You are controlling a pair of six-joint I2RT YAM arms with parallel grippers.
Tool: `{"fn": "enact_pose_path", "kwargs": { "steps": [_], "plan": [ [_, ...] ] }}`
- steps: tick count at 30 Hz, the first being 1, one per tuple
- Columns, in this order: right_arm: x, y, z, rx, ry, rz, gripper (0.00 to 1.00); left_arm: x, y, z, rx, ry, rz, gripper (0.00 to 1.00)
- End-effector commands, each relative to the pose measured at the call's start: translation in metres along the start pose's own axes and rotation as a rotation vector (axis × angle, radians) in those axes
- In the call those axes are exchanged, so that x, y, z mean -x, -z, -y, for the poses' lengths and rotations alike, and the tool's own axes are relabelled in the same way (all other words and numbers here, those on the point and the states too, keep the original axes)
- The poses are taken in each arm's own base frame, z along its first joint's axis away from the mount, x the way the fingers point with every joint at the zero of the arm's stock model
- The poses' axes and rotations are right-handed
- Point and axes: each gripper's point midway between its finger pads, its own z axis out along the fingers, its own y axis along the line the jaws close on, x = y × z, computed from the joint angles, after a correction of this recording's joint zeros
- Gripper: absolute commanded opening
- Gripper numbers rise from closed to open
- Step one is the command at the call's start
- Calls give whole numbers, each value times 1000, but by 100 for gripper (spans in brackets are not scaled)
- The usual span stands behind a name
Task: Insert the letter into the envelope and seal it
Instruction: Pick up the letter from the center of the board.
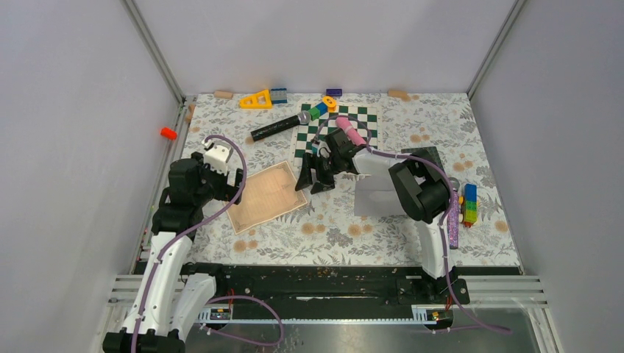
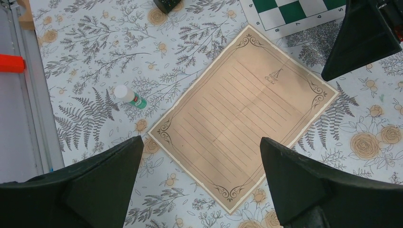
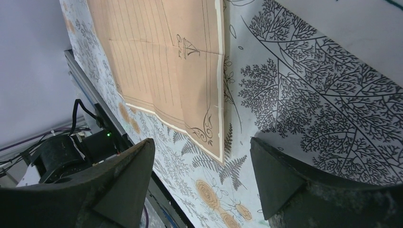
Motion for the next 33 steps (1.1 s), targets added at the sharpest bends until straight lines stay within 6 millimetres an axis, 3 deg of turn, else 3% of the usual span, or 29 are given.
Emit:
{"fn": "enact_pose_path", "kwargs": {
  "steps": [1, 33],
  "plan": [
    [-9, -9, -1, 20, -27, -30, 81, 15, 2, 1, -5, -33, 68, 99],
    [-23, -28, 3, 121, -129, -66, 78, 16, 5, 3, -11, -39, 83, 99]
  ]
}}
